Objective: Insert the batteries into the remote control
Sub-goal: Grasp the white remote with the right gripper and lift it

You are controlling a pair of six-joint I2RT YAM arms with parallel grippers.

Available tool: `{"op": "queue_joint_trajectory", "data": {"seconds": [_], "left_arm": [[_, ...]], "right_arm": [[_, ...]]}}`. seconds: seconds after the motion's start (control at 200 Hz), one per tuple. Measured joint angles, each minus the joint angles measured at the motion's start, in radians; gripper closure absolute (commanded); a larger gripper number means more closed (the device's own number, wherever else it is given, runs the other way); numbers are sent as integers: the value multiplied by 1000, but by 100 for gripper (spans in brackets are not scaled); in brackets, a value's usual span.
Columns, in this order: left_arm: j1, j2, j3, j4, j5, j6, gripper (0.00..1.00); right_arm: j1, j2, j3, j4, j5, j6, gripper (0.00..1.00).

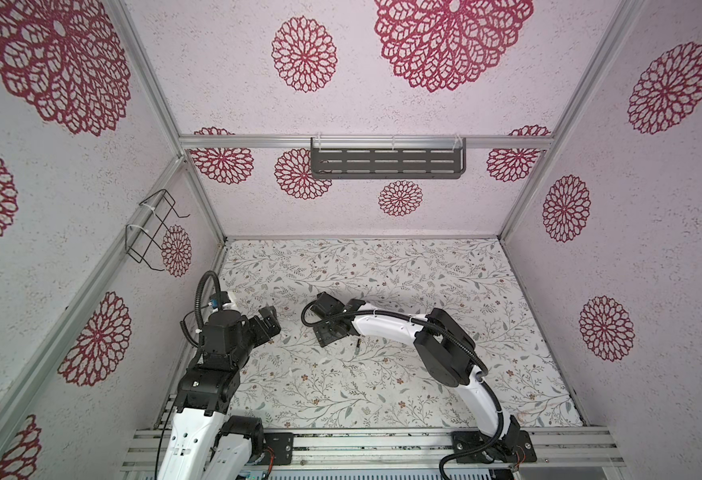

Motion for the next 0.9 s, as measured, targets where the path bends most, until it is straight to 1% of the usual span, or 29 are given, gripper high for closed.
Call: {"op": "queue_joint_trajectory", "data": {"seconds": [0.205, 0.285, 0.376, 0.471, 0.631, 0.741, 0.902], "left_arm": [[1, 9, 0, 5, 27, 0, 3], [1, 21, 0, 5, 45, -1, 2], [1, 37, -3, 13, 67, -6, 3], [1, 54, -19, 33, 96, -17, 3], [2, 60, -113, 103, 164, -55, 3], [2, 69, -168, 158, 228, -80, 3], [2, 89, -196, 254, 298, -108, 3]], "right_arm": [[12, -2, -6, 2, 27, -2, 52], [12, -13, -27, 24, 27, -8, 55], [12, -38, -75, 69, 26, -33, 57], [12, -93, -166, 117, 21, -77, 59], [12, -217, -304, 174, 2, -155, 61], [12, -301, -344, 222, -37, -192, 62], [12, -392, -350, 286, -124, -213, 63]]}}
